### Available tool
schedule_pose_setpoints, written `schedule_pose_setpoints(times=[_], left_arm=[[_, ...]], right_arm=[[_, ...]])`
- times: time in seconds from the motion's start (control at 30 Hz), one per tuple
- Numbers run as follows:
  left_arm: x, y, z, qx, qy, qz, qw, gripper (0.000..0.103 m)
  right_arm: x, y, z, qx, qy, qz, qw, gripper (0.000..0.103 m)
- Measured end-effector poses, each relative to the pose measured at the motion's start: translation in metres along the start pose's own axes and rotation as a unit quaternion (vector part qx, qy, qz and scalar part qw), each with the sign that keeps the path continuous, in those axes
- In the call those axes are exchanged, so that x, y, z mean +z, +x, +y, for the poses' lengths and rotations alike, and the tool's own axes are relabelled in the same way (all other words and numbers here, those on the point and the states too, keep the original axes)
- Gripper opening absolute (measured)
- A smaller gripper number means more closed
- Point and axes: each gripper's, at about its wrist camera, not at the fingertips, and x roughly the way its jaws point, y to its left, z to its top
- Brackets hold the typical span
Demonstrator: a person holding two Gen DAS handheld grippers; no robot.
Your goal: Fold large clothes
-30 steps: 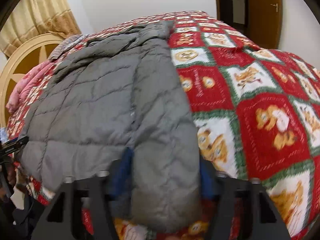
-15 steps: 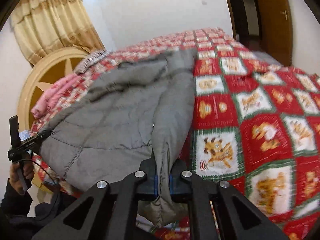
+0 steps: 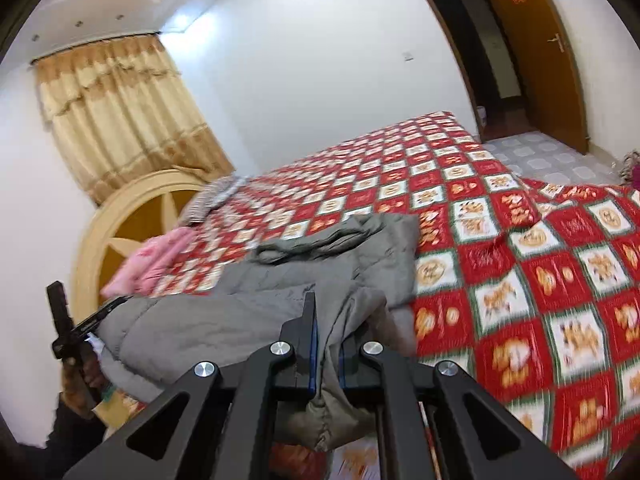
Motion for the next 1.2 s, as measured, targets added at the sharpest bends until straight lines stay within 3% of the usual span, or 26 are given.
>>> schedule_pose_setpoints(times=[0.17,0.47,0.5,0.53,0.6,0.67,0.83,0.93,1.0,1.2], left_arm=[[0.024,0.078,0.005,0.027,-0.012,0.031,0.9991,0.011],[0.044,0.156,0.001,0.081,0.011,0.077,0.9937,0.029],[0.046,0.160,0.001,0.087,0.012,0.078,0.9931,0.042],[0.048,0.162,0.002,0.097,0.012,0.075,0.9924,0.068],[0.053,0.158,0.007,0.136,0.007,0.038,0.9900,0.100],[0.059,0.155,0.012,0.149,-0.006,0.014,0.9888,0.103],[0.073,0.169,0.025,0.195,-0.043,0.006,0.9798,0.103],[0.085,0.170,0.033,0.223,-0.081,-0.005,0.9715,0.103],[0.096,0.167,0.038,0.230,-0.100,-0.019,0.9678,0.103],[0.100,0.166,0.013,0.241,-0.095,-0.045,0.9648,0.103]], right_arm=[[0.035,0.077,-0.009,-0.038,0.005,0.005,0.999,0.005],[0.066,0.175,-0.040,-0.076,0.027,0.036,0.996,0.005],[0.068,0.182,-0.043,-0.078,0.029,0.039,0.996,0.005],[0.069,0.187,-0.046,-0.078,0.030,0.040,0.996,0.005],[0.070,0.200,-0.052,-0.081,0.033,0.044,0.995,0.006],[0.072,0.211,-0.059,-0.081,0.040,0.046,0.995,0.006],[0.083,0.242,-0.076,-0.075,0.071,0.033,0.994,0.012],[0.094,0.251,-0.084,-0.077,0.095,0.026,0.992,0.033],[0.102,0.248,-0.087,-0.087,0.107,0.002,0.990,0.081],[0.106,0.233,-0.061,-0.132,0.068,-0.047,0.988,0.083]])
